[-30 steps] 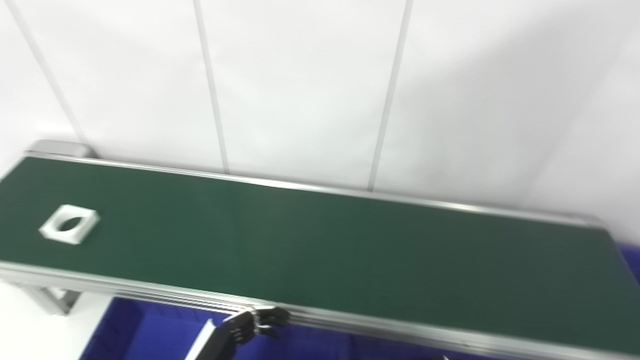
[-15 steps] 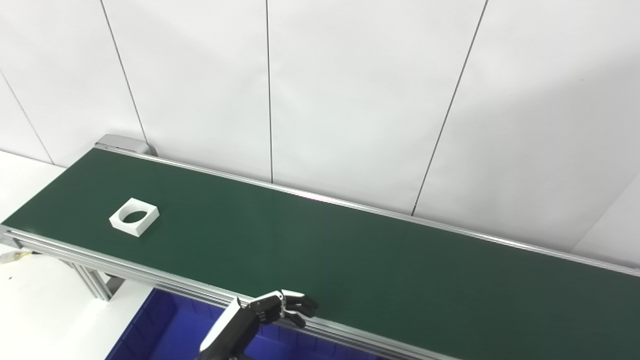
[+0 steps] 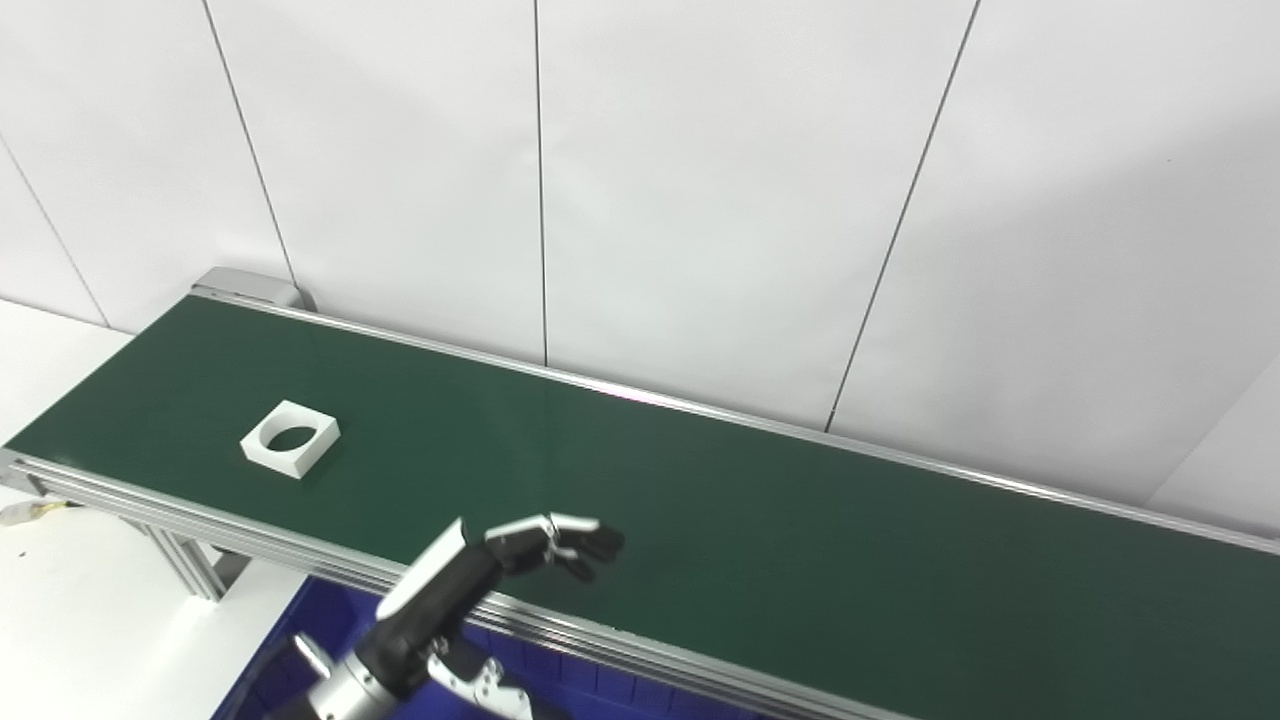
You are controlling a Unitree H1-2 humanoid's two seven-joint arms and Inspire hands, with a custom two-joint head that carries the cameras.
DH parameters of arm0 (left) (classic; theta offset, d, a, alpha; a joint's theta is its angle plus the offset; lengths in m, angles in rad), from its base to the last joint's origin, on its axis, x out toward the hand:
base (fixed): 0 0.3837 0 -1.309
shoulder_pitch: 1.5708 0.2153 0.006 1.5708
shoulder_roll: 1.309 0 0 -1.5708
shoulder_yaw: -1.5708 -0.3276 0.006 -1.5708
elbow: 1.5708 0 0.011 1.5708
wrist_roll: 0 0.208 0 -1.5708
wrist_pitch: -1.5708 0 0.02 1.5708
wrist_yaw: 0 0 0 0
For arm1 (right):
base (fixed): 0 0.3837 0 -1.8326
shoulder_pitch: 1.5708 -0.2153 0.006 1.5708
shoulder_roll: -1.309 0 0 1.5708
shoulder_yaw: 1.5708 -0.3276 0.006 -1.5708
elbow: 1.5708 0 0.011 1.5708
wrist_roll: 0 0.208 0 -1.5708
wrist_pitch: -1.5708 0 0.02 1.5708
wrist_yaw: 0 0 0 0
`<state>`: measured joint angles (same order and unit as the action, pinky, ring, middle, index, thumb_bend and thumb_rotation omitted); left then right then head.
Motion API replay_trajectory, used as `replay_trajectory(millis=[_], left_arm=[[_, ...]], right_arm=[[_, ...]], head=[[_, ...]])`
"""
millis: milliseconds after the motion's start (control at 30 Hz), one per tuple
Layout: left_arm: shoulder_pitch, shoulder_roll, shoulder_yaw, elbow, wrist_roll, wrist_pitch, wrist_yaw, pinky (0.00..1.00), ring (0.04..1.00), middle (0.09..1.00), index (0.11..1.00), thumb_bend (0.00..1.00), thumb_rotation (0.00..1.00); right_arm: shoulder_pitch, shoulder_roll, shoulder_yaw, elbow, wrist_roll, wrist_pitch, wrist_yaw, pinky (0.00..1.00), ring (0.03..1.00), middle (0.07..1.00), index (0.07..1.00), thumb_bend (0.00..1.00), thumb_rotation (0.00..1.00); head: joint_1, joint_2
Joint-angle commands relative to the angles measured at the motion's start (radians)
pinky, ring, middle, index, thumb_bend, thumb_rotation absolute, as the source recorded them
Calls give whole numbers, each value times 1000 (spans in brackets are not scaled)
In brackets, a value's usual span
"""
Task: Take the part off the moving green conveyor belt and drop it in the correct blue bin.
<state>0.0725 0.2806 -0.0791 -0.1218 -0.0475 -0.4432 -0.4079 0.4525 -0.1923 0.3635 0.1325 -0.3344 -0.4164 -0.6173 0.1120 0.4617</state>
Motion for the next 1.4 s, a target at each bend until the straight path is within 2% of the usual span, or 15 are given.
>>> replay_trajectory(millis=[0,100,233,300,467,600,667,700,800,900,967,1033,1200,1267,1367], left_arm=[[-36,24,12,-53,22,-6,18,706,792,829,778,994,311],[-59,42,25,-94,65,34,28,743,827,857,813,973,316],[-103,66,35,-128,99,102,27,735,841,878,830,962,291],[-125,76,37,-126,109,119,25,774,857,889,836,957,293],[-220,115,46,-47,175,104,36,793,849,879,838,939,330],[-271,137,43,23,207,95,40,818,865,884,847,911,338],[-289,144,41,51,225,88,44,820,867,887,849,907,330],[-295,147,41,61,232,87,45,826,873,890,851,909,327],[-313,154,41,86,255,89,48,824,873,891,848,906,301],[-333,167,45,109,286,102,51,815,873,896,856,887,258],[-352,179,48,129,314,108,54,801,872,900,864,881,273],[-370,191,49,144,324,117,49,799,873,902,867,879,274],[-413,228,40,155,377,195,36,788,880,914,874,899,248],[-435,243,27,184,405,191,41,774,876,917,876,906,247],[-463,259,10,226,440,193,45,771,873,917,875,912,247]], right_arm=[[-6,-5,-2,-17,-11,-54,-23,740,828,884,903,357,97],[-7,-3,-7,-15,-16,-53,-25,744,820,874,893,362,108],[-12,-5,-11,-13,-12,-54,-24,736,809,864,882,362,123],[-16,-11,-9,-10,-3,-53,-23,741,808,861,881,364,116],[-26,-25,-1,-4,16,-53,-20,760,813,857,883,363,162],[-31,-40,9,-13,55,-53,-9,775,828,873,892,361,147],[-27,-42,7,-25,77,-53,8,822,855,895,914,356,92],[-24,-43,4,-30,82,-53,15,843,867,906,926,343,30],[-27,-38,-13,-20,30,-53,-11,803,848,894,917,351,17],[-25,-27,-29,-8,-16,-53,-36,691,806,885,899,380,169],[-27,-26,-34,4,-41,-53,-51,691,805,879,895,387,232],[-31,-27,-34,13,-50,-53,-63,699,808,879,895,387,227],[-37,-34,-23,19,-55,-53,-80,676,805,880,895,382,231],[-40,-37,-19,20,-60,-53,-89,681,804,874,894,375,195],[-43,-40,-16,23,-63,-53,-97,684,802,873,893,379,202]], head=[[3,0],[8,-3],[16,1],[25,0],[69,-11],[120,-17],[137,-18],[140,-18],[168,-19],[181,-22],[184,-23],[185,-22],[181,-20],[178,-18],[177,-17]])
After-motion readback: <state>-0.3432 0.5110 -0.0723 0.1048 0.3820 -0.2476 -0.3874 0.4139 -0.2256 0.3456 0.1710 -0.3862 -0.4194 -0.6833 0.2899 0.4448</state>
